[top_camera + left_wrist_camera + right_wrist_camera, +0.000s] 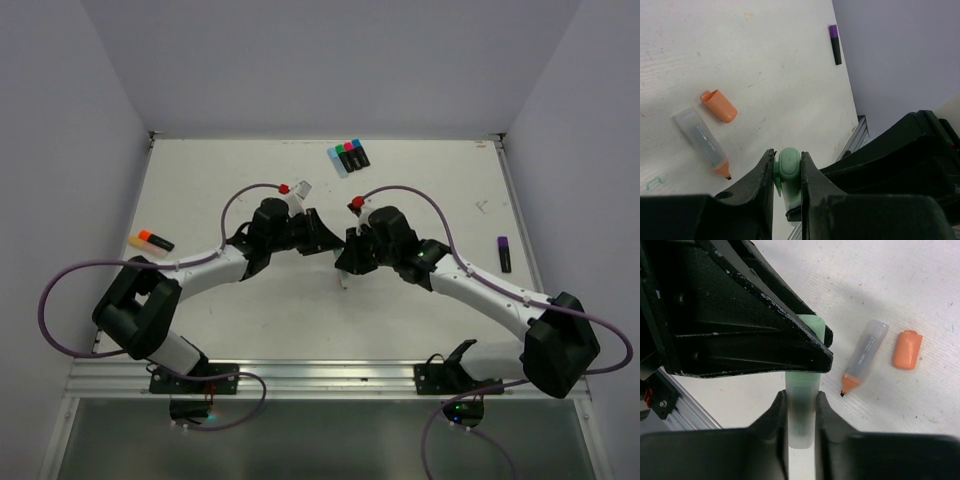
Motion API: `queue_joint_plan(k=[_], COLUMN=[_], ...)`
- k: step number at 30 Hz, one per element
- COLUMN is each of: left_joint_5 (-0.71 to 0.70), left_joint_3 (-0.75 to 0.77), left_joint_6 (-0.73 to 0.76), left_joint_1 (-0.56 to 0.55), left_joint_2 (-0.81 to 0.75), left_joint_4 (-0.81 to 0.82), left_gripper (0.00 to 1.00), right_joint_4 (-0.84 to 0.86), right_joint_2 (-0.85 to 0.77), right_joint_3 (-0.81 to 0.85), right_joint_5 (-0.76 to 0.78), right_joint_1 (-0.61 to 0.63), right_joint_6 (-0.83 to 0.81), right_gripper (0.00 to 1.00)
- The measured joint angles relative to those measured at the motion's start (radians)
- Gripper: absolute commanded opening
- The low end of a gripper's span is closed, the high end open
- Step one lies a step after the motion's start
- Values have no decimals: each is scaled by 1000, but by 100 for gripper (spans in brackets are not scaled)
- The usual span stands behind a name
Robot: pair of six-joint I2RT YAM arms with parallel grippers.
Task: Open the pen caps
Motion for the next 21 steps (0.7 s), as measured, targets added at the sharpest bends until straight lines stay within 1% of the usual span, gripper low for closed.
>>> queue_joint_plan(k=[8, 13, 17, 18, 21], left_joint_5=[21, 85, 143, 135, 43], left_joint_3=[-70, -70, -10, 8, 90], left_joint_6=[-55, -62, -26, -19, 10], left_joint_1=[42, 100, 152, 163, 233], left_joint_2=[-2, -2, -1, -1, 2], left_joint_4=[82, 82, 0, -13, -12], left_gripper=[0, 0, 0, 0, 0], right_joint_4=[77, 158, 217, 218, 163], right_joint_2=[32, 32, 32, 32, 31], right_joint_3=[-29, -50, -51, -50, -86], right_joint_5=[-18, 36, 157, 185, 177], right_joint_1=[13, 58, 122, 140, 249], right_joint_6=[30, 69, 90, 96, 117], right_gripper=[0, 0, 0, 0, 0])
